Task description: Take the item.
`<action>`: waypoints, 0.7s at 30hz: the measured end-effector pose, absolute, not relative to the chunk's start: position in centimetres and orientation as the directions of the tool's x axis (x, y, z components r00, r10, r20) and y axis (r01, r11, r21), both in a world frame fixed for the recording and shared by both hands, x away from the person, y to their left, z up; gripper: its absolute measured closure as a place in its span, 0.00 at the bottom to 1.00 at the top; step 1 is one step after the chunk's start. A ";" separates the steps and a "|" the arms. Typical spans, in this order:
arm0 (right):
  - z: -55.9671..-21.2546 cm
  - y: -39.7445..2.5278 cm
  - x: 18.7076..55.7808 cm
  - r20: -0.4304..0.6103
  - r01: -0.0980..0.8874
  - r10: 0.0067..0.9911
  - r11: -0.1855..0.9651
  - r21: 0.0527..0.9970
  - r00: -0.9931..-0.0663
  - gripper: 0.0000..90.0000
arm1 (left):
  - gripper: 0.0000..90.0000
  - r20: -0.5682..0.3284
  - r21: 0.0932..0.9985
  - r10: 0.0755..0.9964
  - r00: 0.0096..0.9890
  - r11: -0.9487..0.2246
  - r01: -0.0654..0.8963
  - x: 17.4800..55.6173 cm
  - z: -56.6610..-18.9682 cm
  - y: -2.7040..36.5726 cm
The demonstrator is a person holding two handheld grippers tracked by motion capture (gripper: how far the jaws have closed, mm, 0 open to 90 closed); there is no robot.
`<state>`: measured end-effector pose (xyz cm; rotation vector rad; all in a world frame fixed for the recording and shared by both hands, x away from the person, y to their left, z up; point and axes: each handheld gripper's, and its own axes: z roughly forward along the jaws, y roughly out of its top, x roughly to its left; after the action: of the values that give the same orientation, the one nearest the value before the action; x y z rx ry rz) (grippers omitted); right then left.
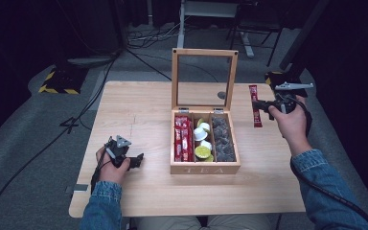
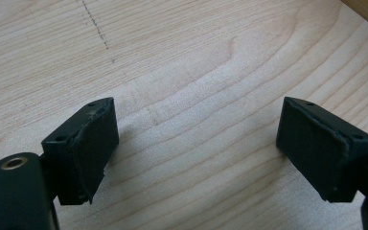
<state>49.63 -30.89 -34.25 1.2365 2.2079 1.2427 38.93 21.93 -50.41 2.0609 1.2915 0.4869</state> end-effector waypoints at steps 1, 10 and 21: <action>-34.4 -31.1 49.7 0.126 0.532 0.813 0.248 0.809 -0.569 0.92 | 0.16 -0.028 0.693 0.895 0.445 -0.303 0.654 38.9 -50.4 21.9; -36.4 -33.0 50.4 0.142 0.576 0.842 0.223 0.786 -0.521 0.92 | 0.16 -0.029 0.694 0.895 0.445 -0.302 0.653 39.0 -50.4 21.9; -39.0 -34.3 50.9 0.154 0.603 0.857 0.207 0.770 -0.491 0.92 | 0.17 -0.029 0.693 0.895 0.445 -0.303 0.654 39.0 -50.4 21.9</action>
<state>50.91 -34.28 -38.97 1.3740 2.1793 1.1677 38.96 21.92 -50.41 2.0603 1.2931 0.4865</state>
